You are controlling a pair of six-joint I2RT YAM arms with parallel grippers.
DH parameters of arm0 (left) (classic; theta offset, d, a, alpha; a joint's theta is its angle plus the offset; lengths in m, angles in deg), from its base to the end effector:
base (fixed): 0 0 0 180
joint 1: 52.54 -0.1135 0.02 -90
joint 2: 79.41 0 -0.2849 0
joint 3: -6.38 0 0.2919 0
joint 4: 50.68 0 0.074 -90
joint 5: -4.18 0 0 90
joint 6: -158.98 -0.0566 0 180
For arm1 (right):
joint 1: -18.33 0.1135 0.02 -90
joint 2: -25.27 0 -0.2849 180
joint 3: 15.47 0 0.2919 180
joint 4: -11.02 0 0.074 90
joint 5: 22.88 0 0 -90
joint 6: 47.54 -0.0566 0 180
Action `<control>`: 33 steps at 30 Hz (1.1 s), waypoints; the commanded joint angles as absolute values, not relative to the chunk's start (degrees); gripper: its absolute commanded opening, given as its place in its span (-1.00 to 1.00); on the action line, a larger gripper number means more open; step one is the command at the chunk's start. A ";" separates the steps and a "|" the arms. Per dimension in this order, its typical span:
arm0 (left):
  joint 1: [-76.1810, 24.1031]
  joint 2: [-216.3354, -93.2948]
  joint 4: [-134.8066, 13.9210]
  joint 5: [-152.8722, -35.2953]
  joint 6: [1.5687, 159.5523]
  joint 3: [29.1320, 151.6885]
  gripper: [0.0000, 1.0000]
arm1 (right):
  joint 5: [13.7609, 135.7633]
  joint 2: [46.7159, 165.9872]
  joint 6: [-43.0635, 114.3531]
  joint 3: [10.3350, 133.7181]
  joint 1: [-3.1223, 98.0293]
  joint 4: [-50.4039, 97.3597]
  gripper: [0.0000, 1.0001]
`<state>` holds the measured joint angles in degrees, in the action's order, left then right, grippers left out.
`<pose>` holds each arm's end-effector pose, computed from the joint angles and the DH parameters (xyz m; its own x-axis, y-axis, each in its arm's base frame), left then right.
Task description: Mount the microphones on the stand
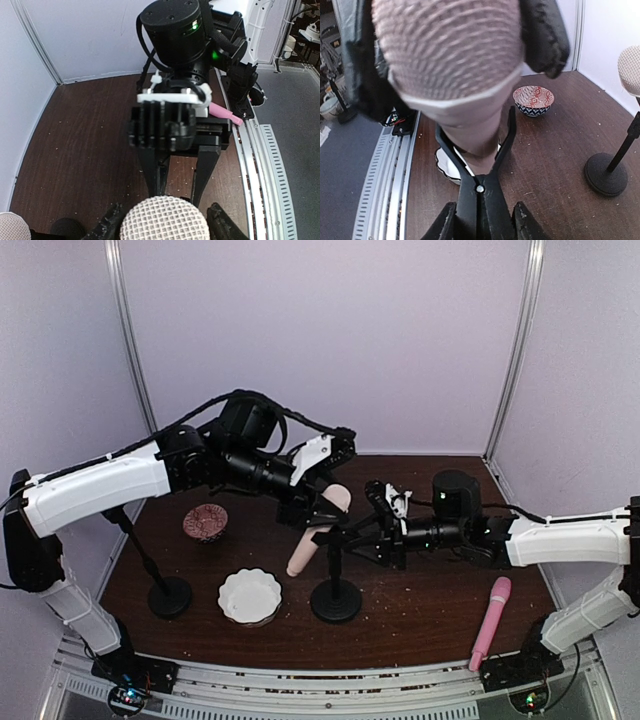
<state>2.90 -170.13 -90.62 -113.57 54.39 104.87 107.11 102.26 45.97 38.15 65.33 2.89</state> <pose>0.2153 -0.3591 0.3718 -0.0524 0.4690 -0.8816 0.9978 0.0613 -0.0267 0.2033 0.2713 0.2444 -0.1187 -0.1961 -0.9734 -0.9923 0.0571 0.1095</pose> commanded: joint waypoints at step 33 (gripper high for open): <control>3.36 -174.09 -85.17 -119.24 55.50 109.88 -0.68 | 103.52 100.60 44.57 36.68 65.19 1.69 0.34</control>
